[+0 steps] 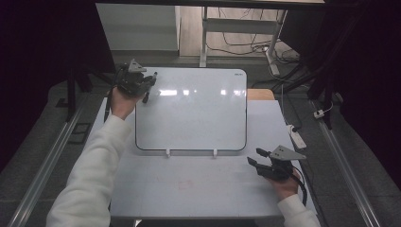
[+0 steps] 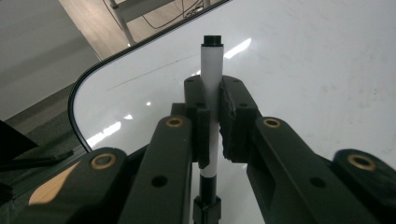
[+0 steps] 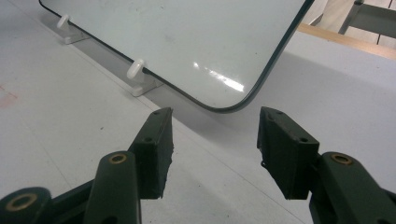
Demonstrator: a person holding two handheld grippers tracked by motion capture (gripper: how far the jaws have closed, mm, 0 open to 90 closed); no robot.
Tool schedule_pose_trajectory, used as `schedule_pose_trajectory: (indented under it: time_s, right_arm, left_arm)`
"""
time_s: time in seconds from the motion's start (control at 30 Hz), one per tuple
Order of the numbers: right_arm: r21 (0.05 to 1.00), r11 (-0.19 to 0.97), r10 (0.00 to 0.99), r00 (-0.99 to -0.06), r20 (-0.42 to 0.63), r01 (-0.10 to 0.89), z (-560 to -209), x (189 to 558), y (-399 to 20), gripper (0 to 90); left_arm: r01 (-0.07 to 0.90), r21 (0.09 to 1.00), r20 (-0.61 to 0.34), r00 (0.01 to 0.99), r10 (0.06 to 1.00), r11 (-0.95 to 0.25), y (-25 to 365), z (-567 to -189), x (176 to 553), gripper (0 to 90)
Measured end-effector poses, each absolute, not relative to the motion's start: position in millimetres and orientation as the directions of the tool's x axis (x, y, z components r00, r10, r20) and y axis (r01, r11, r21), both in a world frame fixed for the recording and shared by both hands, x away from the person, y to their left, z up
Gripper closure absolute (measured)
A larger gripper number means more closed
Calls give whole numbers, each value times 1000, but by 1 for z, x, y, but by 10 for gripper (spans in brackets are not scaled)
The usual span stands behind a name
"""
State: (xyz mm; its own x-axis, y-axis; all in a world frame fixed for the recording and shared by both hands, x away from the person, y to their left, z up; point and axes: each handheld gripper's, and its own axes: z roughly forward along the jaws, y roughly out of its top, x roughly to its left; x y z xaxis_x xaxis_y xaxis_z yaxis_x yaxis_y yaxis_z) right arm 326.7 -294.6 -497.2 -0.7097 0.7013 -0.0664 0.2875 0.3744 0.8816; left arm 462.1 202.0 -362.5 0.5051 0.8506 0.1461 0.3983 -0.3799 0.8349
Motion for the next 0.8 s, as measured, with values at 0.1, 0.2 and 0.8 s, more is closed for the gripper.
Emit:
schedule_pose_trajectory:
  time_s: [0.1,0.2,0.8]
  right_arm:
    - [880,374,701,-710,-63,291,-498,327,-295,455]
    - [879,377,700,-711,-63,293,-498,327,-294,455]
    - [878,377,698,-713,-60,295,-499,328,-295,453]
  left_arm:
    - [399,830,167,490,856,-390,200,-364,467,809]
    - [405,825,177,476,861,-394,198,-367,472,807]
    - [412,798,230,467,854,-441,189,-379,483,780]
